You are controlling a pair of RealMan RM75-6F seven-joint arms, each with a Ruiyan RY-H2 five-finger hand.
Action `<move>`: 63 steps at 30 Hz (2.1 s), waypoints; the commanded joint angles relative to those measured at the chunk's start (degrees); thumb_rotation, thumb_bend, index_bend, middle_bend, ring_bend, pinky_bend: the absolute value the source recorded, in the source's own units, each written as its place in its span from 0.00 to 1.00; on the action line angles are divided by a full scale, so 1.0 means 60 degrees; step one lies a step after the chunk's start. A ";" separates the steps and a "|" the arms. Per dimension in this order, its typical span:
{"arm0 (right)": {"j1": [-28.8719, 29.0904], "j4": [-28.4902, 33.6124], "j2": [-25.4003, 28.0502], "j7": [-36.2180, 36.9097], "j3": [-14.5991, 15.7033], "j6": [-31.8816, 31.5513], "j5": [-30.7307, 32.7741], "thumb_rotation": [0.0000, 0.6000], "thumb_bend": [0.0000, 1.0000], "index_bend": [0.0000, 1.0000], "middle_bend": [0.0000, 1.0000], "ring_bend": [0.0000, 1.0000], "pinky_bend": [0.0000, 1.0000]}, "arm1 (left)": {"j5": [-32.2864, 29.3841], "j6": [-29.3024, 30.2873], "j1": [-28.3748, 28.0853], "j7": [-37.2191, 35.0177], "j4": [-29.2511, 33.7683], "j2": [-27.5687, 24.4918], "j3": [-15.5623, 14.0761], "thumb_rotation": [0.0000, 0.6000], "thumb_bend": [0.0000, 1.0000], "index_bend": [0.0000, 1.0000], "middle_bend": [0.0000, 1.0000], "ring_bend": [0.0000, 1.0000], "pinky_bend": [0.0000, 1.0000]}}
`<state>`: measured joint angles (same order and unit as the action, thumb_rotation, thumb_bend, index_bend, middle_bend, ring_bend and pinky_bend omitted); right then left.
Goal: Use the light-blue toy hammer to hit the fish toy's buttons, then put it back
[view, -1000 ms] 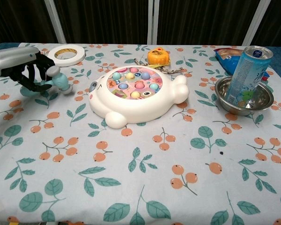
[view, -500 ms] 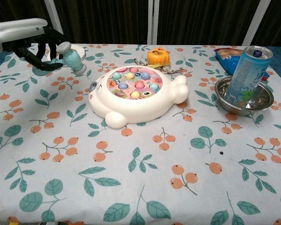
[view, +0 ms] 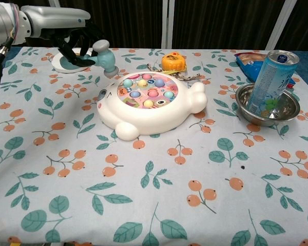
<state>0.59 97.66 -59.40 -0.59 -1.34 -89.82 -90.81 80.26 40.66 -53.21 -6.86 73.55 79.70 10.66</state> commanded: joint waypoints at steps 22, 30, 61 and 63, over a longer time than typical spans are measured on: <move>-0.0172 -0.0326 -0.0076 0.0415 0.0014 -0.0114 0.0052 1.00 0.08 0.00 0.08 0.00 0.00 | -0.2877 -0.1459 -0.1366 0.2535 0.0455 0.0097 0.0050 1.00 0.56 0.56 0.63 0.53 0.71; -0.0192 -0.0403 -0.0108 0.0506 0.0012 -0.0128 0.0034 1.00 0.07 0.00 0.08 0.00 0.00 | -0.2786 -0.1127 -0.1220 0.2416 0.1490 -0.0492 0.0036 1.00 0.56 0.56 0.63 0.53 0.71; -0.0247 -0.0693 -0.0202 0.0817 0.0015 -0.0075 0.0098 1.00 0.07 0.00 0.08 0.00 0.00 | -0.5752 -0.0920 -0.2876 0.5218 0.1903 -0.0073 -0.1022 1.00 0.57 0.57 0.63 0.54 0.72; -0.0257 -0.0712 -0.0211 0.0837 0.0017 -0.0088 0.0095 1.00 0.07 0.00 0.08 0.00 0.00 | -0.5872 -0.0839 -0.2954 0.5332 0.2012 -0.0135 -0.1044 1.00 0.57 0.57 0.63 0.54 0.72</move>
<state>-0.94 93.40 -60.65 4.42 -1.24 -90.33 -90.24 45.38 35.31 -70.62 24.82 85.28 79.16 4.54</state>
